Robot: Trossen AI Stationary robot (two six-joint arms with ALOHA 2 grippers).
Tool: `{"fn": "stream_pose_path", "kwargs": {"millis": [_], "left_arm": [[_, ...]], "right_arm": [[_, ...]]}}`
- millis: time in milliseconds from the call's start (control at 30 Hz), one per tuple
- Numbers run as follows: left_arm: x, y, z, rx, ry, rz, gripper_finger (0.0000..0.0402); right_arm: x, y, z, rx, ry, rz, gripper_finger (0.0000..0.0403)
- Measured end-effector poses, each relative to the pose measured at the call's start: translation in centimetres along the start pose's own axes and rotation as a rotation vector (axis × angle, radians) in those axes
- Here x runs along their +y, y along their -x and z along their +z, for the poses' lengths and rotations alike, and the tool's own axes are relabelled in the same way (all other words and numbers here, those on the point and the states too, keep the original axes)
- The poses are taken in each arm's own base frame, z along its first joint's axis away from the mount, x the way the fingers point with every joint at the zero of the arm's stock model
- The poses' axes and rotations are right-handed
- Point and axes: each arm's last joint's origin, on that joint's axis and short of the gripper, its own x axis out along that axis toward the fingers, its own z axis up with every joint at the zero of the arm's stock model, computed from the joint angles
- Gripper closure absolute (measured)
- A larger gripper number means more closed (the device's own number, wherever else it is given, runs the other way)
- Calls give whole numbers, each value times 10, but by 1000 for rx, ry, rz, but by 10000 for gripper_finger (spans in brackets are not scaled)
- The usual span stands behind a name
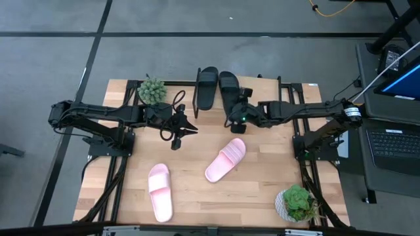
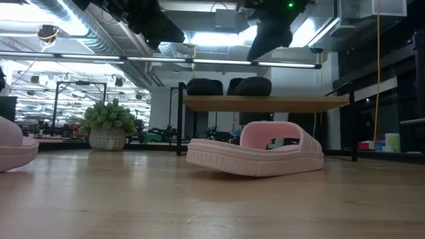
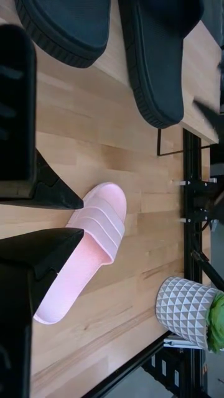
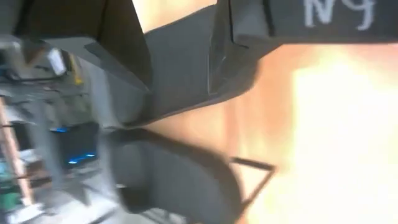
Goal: Pick and place slides into the shelf
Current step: Put the black slide on the shelf
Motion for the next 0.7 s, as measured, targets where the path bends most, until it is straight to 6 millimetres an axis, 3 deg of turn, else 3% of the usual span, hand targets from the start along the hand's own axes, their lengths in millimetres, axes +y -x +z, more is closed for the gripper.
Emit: {"fn": "stream_pose_path", "kwargs": {"millis": [700], "left_arm": [[0, 0, 0, 0, 0, 0, 351]], "right_arm": [[19, 12, 0, -7, 39, 109, 247]]}}
